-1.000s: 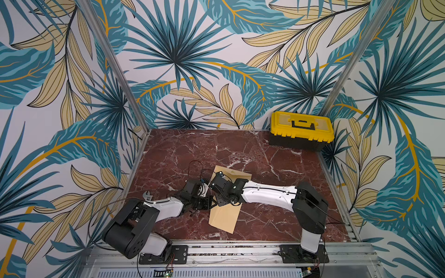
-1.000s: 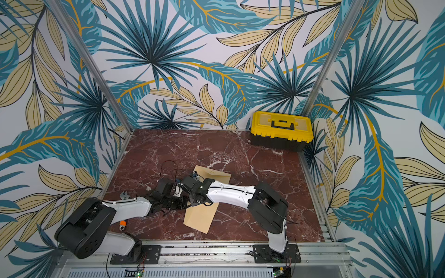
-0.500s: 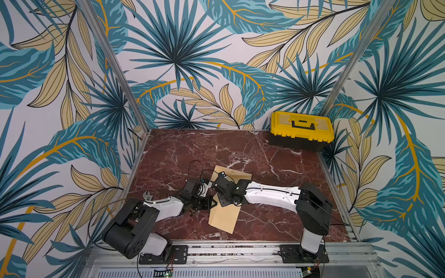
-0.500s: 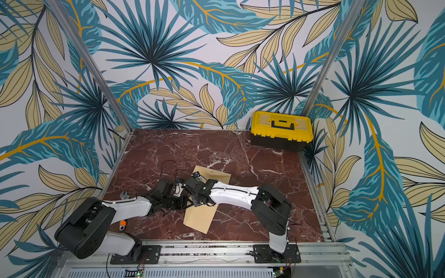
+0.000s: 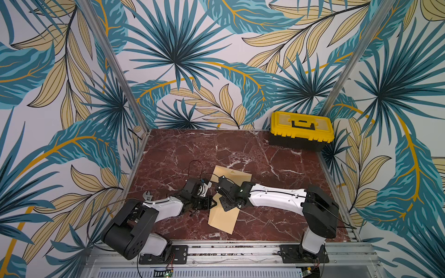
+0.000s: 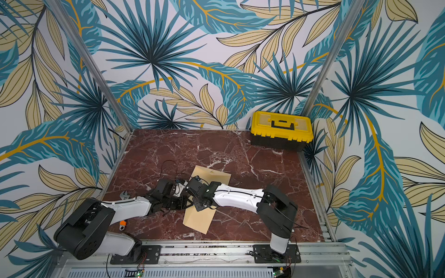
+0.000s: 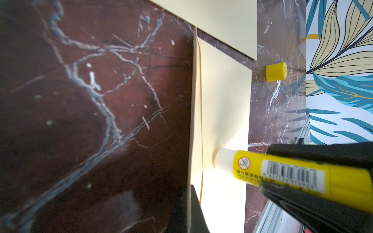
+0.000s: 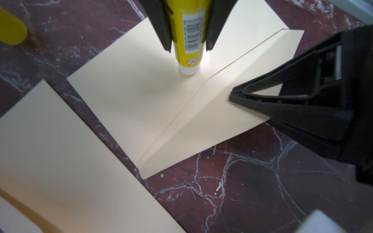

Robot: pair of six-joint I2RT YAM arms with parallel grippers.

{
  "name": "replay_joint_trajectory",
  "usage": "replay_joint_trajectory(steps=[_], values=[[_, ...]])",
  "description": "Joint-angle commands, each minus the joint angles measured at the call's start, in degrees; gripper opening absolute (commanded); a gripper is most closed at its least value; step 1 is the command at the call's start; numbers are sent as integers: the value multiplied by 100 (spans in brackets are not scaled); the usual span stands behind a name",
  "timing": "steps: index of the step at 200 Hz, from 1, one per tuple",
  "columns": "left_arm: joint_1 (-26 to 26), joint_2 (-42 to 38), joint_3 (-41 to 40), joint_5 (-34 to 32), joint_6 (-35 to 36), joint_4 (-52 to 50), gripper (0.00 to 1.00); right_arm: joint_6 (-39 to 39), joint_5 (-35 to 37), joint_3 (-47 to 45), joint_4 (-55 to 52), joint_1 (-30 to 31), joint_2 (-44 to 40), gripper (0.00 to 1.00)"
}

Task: Seal the envelope with a glue stick
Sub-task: Apply the envelope at the center of the board.

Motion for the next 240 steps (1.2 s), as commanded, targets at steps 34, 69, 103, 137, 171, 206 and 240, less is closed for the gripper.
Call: replay_joint_trajectory(steps=[34,69,103,137,171,206,240], values=[[31,-79,126,-39,55,-156,0,258,-101,170,-77,50,706,0],[35,-53,177,-55,116,-232,0,55,-644,-279,-185,118,439,0],[32,13,205,-53,139,-210,0,-143,-628,-670,-589,106,112,0],[33,24,201,-46,109,-212,0,167,415,-525,-698,-33,229,0],[31,-14,214,-82,133,-281,0,459,884,102,-849,-45,706,0],[32,-10,266,-70,152,-350,0,503,317,207,-662,-36,784,0],[26,-11,310,-86,170,-414,0,407,-448,-553,-561,-39,320,0]])
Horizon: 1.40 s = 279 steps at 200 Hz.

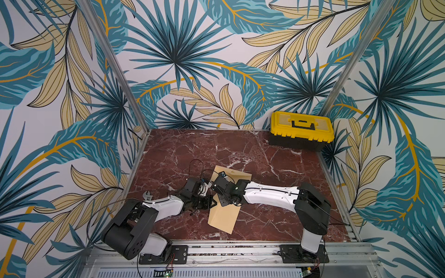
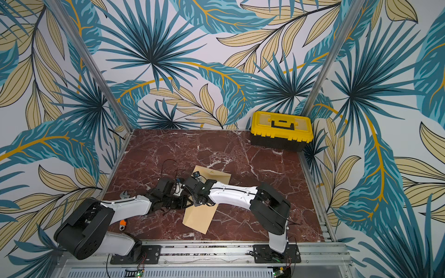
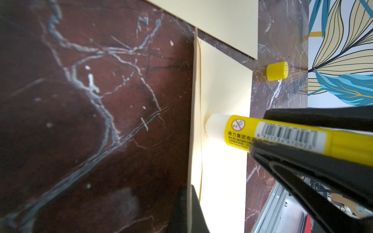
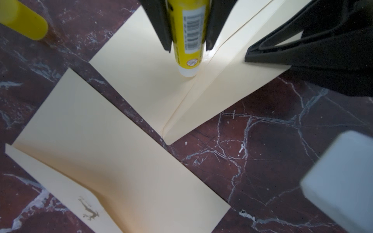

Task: Seal the envelope with a glue stick
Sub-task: Apply the envelope at the center of the board, then seal the envelope at the center of the board.

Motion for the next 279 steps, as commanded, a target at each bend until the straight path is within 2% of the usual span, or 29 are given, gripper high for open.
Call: replay_joint_trajectory(steps=[1,26,58,91,108,137,178,218,236,253,279], values=[[28,-12,142,-78,108,-125,0,21,-940,-767,-585,-2,52,0],[27,-20,160,-112,132,-167,0,-95,-1472,-1013,-516,0,-149,0],[28,-65,173,-145,149,-225,0,32,-475,-836,-505,-56,-573,0],[30,-199,295,-308,290,-573,0,22,-373,-470,-310,-158,-930,0],[31,-286,400,-404,375,-798,8,-21,-355,-386,-389,-168,-1066,0],[27,-516,581,-493,494,-1224,32,-84,-214,-454,-541,-313,-1482,0],[-12,-1066,822,-532,572,-1918,47,-69,-173,-743,-543,-704,-2210,0],[-9,-1543,1059,-901,665,-2469,47,-91,-140,-898,-605,-870,-2551,0],[-15,-1470,1144,-1043,765,-2611,38,-66,-142,-977,-579,-897,-2640,0],[-11,-1282,1153,-1004,804,-2609,35,-52,-175,-1042,-528,-953,-2736,0],[-17,-1121,1090,-831,748,-2413,34,-179,-823,-1244,-210,-1151,-2931,0]])
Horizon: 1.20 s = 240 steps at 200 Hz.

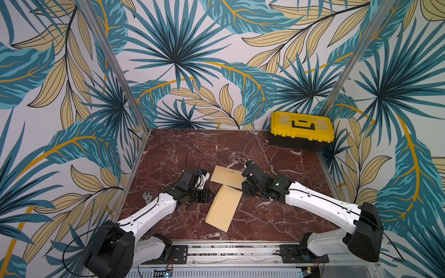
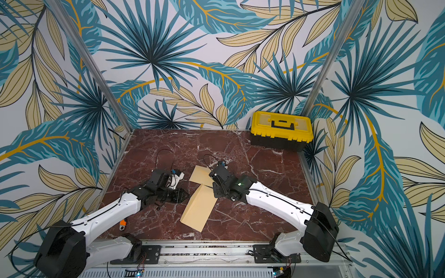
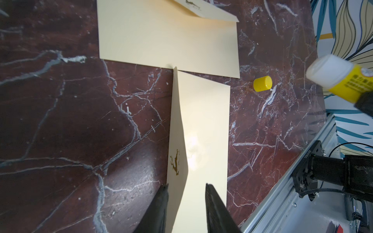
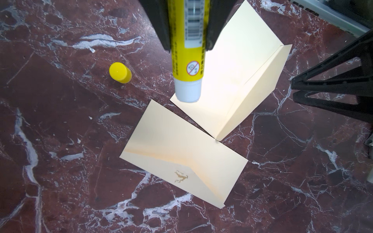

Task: Seal the envelope with a glue stick
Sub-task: Seal the envelope at the center of the board.

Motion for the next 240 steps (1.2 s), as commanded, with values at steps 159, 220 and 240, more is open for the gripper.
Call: replay_joint_trajectory(steps=[159,220,240], values=[[-2,433,271,-443,366,-293,26,-224,-1908,-877,1156,-699,-1052,0],[-562,1068,502,-95,216,67,14,-164,-1910,-916,1137,-694,-1130,0],[-802,1273,585,-127,113,184,12,-150,-1908,-928,1118,-699,-1152,0]])
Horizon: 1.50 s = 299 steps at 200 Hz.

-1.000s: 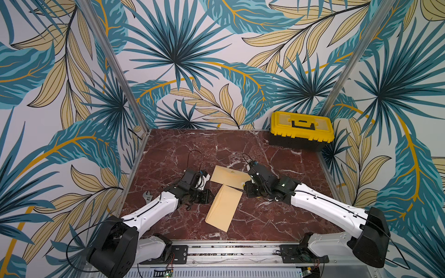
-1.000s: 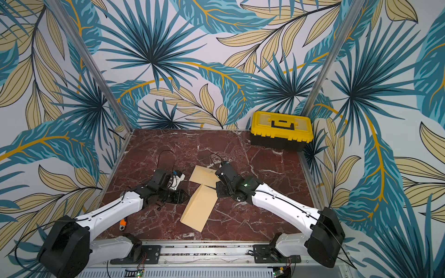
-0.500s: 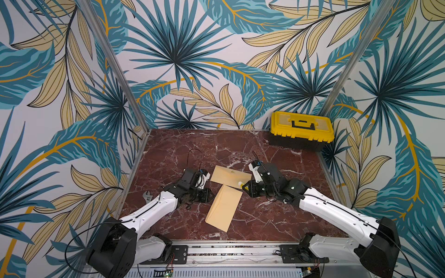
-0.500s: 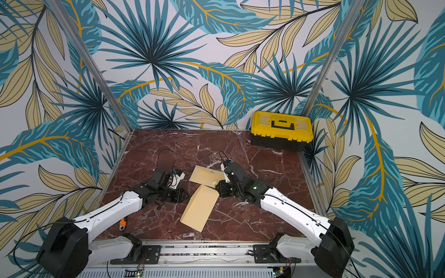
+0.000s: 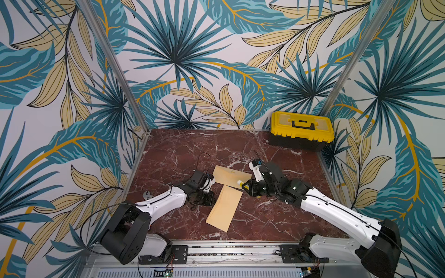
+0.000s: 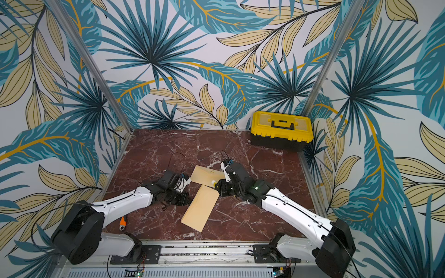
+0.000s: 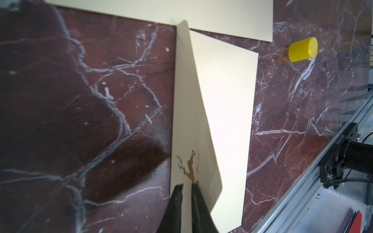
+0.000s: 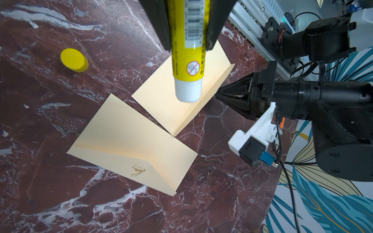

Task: Seal the envelope with a glue stick
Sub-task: Seal the envelope at the center of the board.

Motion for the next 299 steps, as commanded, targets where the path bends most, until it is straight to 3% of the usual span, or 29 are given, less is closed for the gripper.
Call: replay_joint_trajectory(steps=[1,73,106,166,219,299], values=[[-247,181,244,25,-91,262,12,56,-48,-144,65,-17,-121,0],[-668,1196,349,19,-265,889,10,101,-48,-231,44,-20,-136,0],[-872,1641,566,-347,-115,443,10,115,-9,-311,35,-17,-181,0],[-908,1008,1013,-593,-17,-140,9,80,101,-284,-76,-29,-229,0],[-939,1515,956,-129,-229,507,9,75,138,-293,-153,-49,-304,0],[-937,1940,408,-219,-270,1031,6,39,216,-284,-366,-70,-444,0]])
